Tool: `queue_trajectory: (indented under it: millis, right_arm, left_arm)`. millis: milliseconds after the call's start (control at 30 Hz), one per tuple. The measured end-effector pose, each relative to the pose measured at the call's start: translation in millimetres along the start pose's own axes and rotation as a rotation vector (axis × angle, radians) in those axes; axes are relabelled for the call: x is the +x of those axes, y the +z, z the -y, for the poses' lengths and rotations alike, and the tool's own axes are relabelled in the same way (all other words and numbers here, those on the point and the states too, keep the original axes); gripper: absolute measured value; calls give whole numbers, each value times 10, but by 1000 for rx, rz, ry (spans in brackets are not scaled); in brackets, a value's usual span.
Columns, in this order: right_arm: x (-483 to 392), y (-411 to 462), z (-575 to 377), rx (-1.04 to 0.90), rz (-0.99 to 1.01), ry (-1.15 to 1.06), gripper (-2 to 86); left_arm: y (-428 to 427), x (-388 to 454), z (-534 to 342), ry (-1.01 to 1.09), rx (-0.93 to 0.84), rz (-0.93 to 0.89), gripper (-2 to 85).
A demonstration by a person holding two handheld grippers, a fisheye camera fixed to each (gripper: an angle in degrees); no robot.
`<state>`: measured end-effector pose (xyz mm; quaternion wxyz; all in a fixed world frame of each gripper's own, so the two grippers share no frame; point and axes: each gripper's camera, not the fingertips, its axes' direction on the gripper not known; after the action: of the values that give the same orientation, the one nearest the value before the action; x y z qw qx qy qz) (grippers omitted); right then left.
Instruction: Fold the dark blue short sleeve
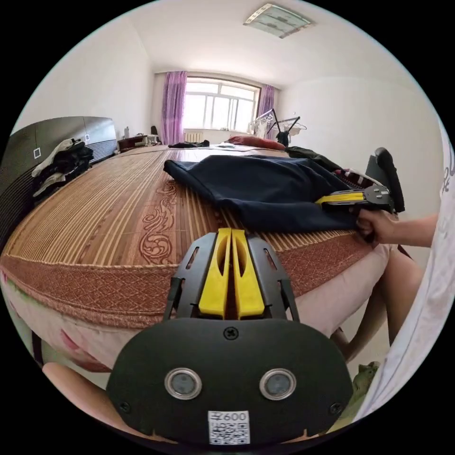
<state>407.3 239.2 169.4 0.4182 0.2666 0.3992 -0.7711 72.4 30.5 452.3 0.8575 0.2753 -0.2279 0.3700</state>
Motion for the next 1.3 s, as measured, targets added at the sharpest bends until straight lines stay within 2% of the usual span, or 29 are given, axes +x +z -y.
queue_trajectory:
  millis: [67,167,300,367,500,600,700,733,800,867,933,1133,1167,1233,1300]
  right_arm:
    - [510,54,99,-18,230,153,-4]
    - [778,180,157,-25,379,241,-7]
    - [234,0,280,-14,139,117,-8]
    - [-287,-25,253,-41,-62,-3,-8]
    - [-925,-155,50,-48,-251,-145,-8]
    - [-1052,-368,-207,-5,-188,-123,-8]
    - [-813,-496,-473,40,-165,88,-8]
    - [-696,-583,-565,88,-142,171,-8]
    - [-591,-718,-678,211,-99,188,-8]
    - [-493,-831,-726,365,-123,185,-8]
    - [-328,-778,-639,362,-149,255,-8]
    - [278,1,-445,41,106,394,-8]
    - [321,8,-483,68,115,407,-8]
    - [337,24,-505,77,117,406,-8]
    - [299,45,-508,78,96,390,-9]
  left_arm:
    - [-1,71,-68,20,53,-10,1]
    - [-24,286,-159,49,134,42,1]
    - [28,332,123,-17,42,-37,1]
    - [48,373,195,-25,27,-64,1]
    - [93,771,471,4,-54,64,1]
    - [131,1153,653,125,-122,188,1]
    - [165,1374,858,200,-192,227,2]
    - [159,1492,968,275,-245,250,4]
    - [116,1685,1118,376,-286,306,5]
    - [17,1857,1224,455,-224,376,7]
    - [-61,1960,1395,497,-136,428,7]
    - [272,1412,1900,296,-150,305,6]
    - [347,1343,1897,280,-178,291,6]
    - [723,1145,1870,200,-394,238,4]
    - [686,1128,1814,195,-315,240,2]
